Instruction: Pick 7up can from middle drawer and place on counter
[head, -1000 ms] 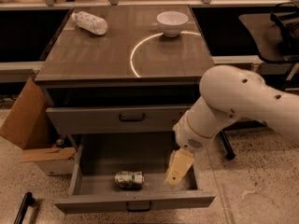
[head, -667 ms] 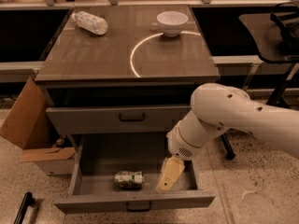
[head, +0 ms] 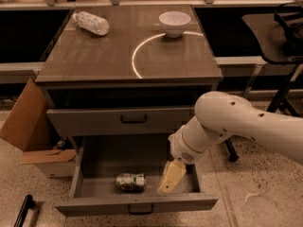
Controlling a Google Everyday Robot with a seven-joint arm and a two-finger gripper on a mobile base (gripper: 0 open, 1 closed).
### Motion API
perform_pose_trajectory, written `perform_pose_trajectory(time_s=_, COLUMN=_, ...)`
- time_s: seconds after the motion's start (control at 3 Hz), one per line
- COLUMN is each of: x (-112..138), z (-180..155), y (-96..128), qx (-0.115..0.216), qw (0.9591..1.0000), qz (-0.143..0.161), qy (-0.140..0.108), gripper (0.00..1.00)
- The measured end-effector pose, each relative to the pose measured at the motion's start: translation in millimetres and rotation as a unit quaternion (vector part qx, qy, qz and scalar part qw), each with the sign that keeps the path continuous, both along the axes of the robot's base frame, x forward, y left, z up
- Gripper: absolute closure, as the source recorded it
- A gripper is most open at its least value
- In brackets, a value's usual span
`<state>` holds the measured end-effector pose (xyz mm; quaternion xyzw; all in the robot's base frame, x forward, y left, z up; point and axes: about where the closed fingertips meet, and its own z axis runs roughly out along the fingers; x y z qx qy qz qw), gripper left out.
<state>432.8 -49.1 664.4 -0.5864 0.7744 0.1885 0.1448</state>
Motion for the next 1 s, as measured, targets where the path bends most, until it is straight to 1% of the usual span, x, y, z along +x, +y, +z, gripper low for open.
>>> perform_pose_trajectory(time_s=0.33, x=10, z=-38, y=10, qx=0.006, qw=0.9998, qz=0.012, qy=-0.015, gripper=0.0)
perform_pose_trajectory(time_s=0.67, x=25, z=-82, y=27, qx=0.008, qw=0.9995, qz=0.021, qy=-0.024, gripper=0.0)
perform_pose_trajectory(time_s=1.0, x=25, z=-82, y=27, qx=0.008, qw=0.9995, qz=0.021, qy=-0.024, gripper=0.0)
